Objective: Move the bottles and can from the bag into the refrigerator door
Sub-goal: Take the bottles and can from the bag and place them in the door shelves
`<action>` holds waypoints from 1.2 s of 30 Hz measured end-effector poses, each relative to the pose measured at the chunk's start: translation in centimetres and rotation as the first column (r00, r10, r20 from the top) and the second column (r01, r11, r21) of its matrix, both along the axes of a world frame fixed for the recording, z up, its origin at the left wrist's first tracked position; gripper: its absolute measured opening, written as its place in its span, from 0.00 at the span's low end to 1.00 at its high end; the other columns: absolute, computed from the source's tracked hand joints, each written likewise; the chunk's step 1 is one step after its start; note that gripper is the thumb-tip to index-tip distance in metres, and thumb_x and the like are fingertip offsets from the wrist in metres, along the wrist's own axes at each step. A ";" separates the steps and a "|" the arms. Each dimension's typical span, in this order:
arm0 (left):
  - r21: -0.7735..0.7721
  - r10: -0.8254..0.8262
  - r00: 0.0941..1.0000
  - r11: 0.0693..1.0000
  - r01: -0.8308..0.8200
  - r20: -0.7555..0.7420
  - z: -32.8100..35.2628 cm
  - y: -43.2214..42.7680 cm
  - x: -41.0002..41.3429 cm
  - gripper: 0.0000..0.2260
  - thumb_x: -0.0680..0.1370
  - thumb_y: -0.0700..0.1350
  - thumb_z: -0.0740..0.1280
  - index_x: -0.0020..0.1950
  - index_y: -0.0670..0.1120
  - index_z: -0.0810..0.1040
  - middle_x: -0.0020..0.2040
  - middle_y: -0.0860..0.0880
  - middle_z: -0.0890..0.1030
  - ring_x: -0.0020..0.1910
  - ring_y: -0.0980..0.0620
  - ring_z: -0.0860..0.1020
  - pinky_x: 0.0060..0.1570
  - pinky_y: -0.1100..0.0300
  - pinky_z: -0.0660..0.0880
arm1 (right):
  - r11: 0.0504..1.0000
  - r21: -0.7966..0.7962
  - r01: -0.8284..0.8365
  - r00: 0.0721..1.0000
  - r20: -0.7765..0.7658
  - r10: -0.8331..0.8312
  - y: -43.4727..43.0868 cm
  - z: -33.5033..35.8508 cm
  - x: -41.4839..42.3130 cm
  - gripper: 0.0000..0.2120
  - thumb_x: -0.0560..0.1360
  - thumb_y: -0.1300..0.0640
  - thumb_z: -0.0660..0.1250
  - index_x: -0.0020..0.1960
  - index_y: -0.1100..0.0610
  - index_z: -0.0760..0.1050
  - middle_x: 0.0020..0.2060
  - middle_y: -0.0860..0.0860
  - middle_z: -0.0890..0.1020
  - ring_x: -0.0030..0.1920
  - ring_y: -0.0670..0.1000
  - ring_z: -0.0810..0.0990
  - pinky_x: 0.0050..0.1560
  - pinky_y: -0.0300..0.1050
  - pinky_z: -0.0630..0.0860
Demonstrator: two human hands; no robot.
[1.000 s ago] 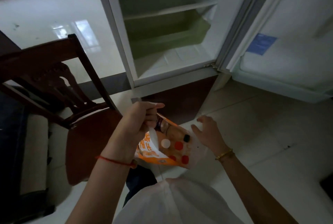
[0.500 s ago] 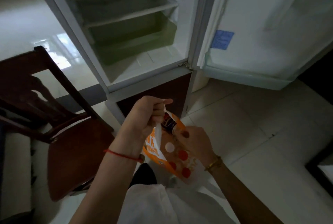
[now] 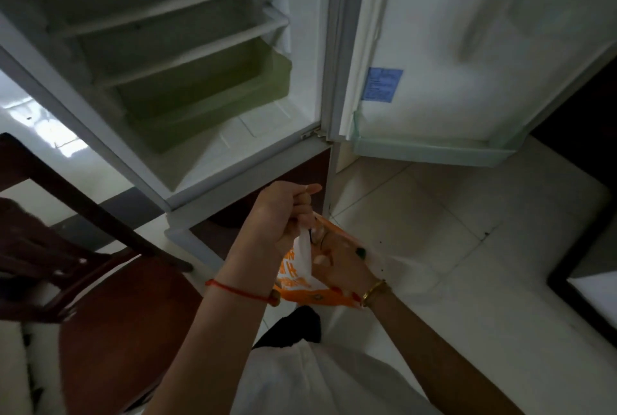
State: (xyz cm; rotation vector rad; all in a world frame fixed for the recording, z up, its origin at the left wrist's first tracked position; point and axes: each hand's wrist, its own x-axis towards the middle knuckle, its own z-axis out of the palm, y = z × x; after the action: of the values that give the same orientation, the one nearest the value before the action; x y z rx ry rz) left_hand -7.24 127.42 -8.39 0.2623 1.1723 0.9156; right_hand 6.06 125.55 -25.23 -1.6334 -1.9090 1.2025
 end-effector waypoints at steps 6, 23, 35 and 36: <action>-0.005 0.043 0.999 0.999 -0.043 0.030 -0.4 3.3 -0.9 0.11 0.82 0.36 0.52 0.45 0.40 0.72 0.24 0.52 0.68 0.20 0.60 0.66 0.18 0.71 0.64 | 1.000 -0.027 -0.004 1.000 0.025 0.004 3.9 -0.2 -2.1 0.08 0.72 0.50 0.65 0.50 0.50 0.73 0.38 0.39 0.72 0.37 0.35 0.69 0.42 0.28 0.65; -0.014 0.111 0.949 0.994 -0.111 0.294 1.0 10.0 -1.1 0.14 0.83 0.36 0.47 0.46 0.37 0.71 0.18 0.55 0.61 0.11 0.59 0.59 0.15 0.72 0.59 | 0.877 0.451 0.167 0.979 0.030 -0.202 11.3 8.5 2.6 0.12 0.73 0.47 0.69 0.43 0.56 0.72 0.30 0.50 0.75 0.32 0.48 0.73 0.33 0.36 0.69; -0.024 0.194 0.966 0.981 -0.193 0.169 2.0 11.0 2.5 0.12 0.83 0.37 0.49 0.48 0.38 0.71 0.19 0.54 0.61 0.12 0.59 0.58 0.14 0.70 0.58 | 0.628 0.718 0.300 0.952 -0.184 -0.244 17.3 18.6 10.7 0.05 0.75 0.58 0.68 0.47 0.56 0.72 0.29 0.44 0.68 0.31 0.49 0.67 0.33 0.31 0.64; -0.023 0.208 0.963 0.978 -0.207 0.170 2.1 11.0 2.7 0.12 0.83 0.37 0.49 0.48 0.38 0.71 0.19 0.54 0.61 0.12 0.59 0.58 0.14 0.70 0.58 | 0.625 0.722 0.295 0.954 -0.187 -0.234 18.2 18.4 11.0 0.05 0.76 0.58 0.68 0.47 0.57 0.73 0.30 0.43 0.68 0.31 0.48 0.67 0.33 0.31 0.64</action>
State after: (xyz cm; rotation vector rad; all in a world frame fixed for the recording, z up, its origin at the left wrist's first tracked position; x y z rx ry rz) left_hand -4.52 138.39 -6.34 0.0551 1.0548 1.0965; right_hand 17.08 143.76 -6.79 -1.2941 -1.6795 0.2529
